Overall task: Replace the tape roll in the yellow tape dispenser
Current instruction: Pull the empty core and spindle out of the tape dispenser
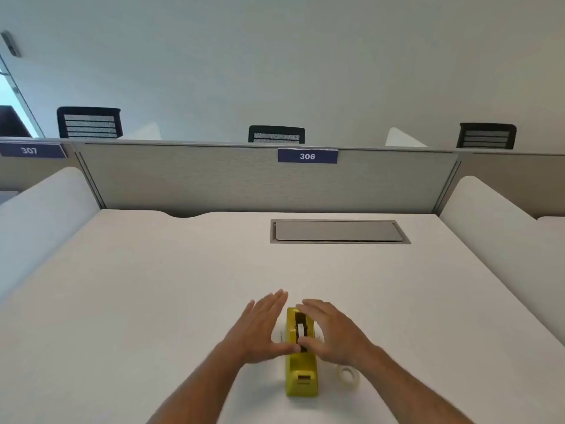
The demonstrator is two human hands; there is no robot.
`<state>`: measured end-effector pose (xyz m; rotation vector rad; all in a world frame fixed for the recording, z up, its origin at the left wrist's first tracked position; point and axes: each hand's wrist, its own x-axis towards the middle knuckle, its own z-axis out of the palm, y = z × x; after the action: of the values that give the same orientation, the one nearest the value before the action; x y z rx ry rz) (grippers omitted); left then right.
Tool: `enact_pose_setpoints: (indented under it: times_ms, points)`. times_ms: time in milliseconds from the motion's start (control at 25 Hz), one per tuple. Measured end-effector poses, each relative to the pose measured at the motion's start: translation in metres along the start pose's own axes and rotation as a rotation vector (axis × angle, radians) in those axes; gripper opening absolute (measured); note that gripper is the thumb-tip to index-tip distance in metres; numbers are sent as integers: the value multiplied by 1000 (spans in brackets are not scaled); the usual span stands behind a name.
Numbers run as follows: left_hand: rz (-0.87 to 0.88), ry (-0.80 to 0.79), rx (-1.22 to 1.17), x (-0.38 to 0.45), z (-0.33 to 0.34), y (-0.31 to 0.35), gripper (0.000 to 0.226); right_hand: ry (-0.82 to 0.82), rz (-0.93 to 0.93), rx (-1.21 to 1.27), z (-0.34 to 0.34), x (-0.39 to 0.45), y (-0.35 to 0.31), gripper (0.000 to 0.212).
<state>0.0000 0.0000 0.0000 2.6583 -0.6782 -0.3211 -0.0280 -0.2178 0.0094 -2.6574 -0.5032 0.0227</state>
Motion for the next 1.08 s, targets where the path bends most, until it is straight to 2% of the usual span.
enact_pose_setpoints:
  times_ms: [160, 560, 1080]
  points:
    - [-38, 3, -23, -4, 19, 10, 111, 2, -20, -49, 5, -1, -4, 69]
    - [-81, -7, -69, -4, 26, 17, 109, 4, -11, -93, 4, 8, -11, 41]
    - [-93, -20, -158, -4, 22, 21, 110, 50, 32, -28, 8, 13, -4, 37]
